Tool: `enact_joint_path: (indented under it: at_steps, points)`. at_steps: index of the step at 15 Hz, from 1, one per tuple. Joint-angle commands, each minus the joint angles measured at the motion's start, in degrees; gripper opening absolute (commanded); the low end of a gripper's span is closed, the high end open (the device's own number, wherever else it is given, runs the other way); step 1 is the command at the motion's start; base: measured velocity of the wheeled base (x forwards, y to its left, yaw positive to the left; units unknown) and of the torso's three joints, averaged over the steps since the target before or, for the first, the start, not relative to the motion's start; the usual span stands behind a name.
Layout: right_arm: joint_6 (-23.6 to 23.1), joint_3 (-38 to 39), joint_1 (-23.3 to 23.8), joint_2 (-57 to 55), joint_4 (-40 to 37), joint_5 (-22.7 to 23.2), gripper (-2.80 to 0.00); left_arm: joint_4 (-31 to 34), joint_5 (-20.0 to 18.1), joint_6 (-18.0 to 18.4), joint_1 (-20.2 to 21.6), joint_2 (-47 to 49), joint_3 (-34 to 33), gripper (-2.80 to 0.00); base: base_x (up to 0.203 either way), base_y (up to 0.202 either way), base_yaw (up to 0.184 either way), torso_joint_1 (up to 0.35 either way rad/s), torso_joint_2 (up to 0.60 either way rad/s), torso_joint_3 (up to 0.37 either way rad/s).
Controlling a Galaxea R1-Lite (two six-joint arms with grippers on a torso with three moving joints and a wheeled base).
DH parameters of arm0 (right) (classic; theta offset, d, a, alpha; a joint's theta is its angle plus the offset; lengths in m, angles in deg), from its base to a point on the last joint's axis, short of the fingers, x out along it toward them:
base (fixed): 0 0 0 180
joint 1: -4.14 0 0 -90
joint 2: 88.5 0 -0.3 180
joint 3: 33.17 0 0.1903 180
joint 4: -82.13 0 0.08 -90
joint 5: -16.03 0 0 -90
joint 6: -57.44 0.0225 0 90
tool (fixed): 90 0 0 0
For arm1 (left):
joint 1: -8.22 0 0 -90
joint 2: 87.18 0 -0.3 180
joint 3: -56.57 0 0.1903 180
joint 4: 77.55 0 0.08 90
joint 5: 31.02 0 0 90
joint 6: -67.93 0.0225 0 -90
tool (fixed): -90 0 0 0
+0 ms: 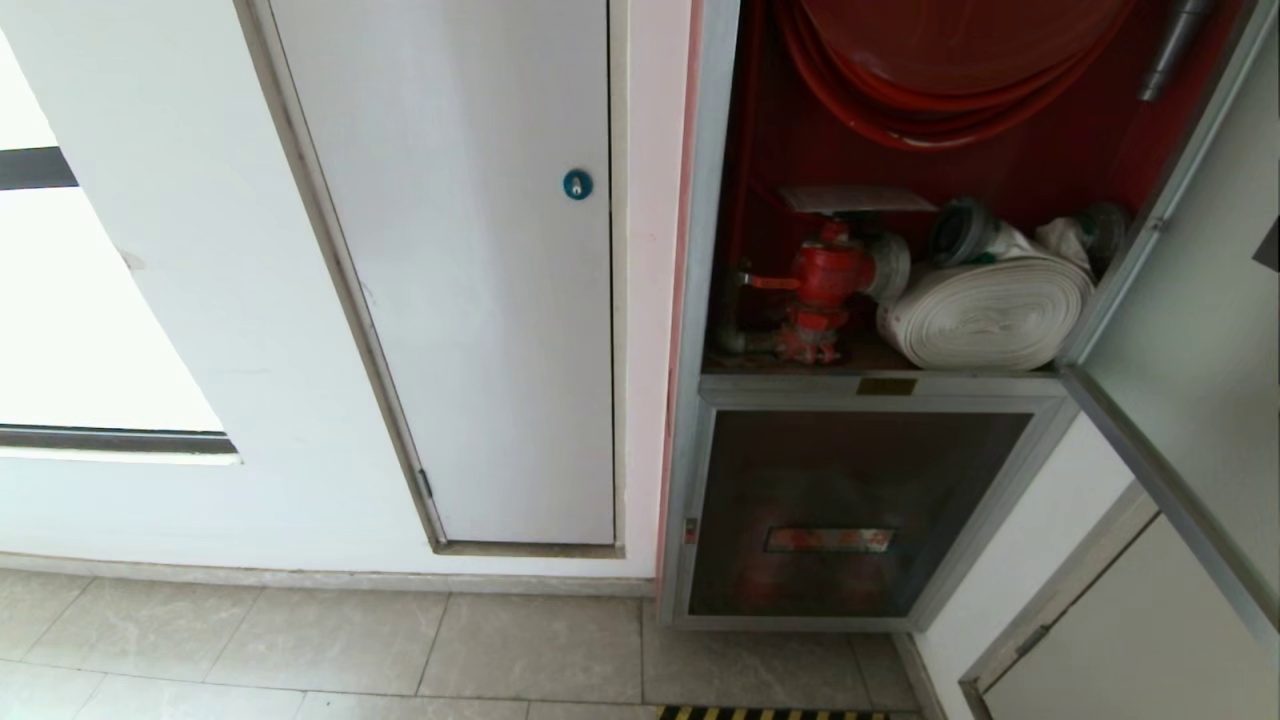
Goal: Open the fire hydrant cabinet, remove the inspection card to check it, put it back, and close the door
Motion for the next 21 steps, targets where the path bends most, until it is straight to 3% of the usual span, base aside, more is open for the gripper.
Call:
enact_joint_path:
  at_steps: [1, 13, 21]
  points:
    - [0.6, -0.4, 2.7, -1.3, -0.1, 0.6, -2.8, 0.0, 0.0, 0.0, 0.0, 0.1, 0.0, -2.8, 0.0, 0.0, 0.0, 0.0, 0.0, 0.0]
    - [6.8, 0.0, 23.3, -6.9, -0.3, 12.6, -2.8, 0.0, 0.0, 0.0, 0.0, 0.1, 0.0, -2.8, 0.0, 0.0, 0.0, 0.0, 0.0, 0.0]
    - [11.6, -0.1, 31.8, -10.6, 0.0, 17.7, -2.8, 0.0, 0.0, 0.0, 0.0, 0.1, 0.0, -2.8, 0.0, 0.0, 0.0, 0.0, 0.0, 0.0]
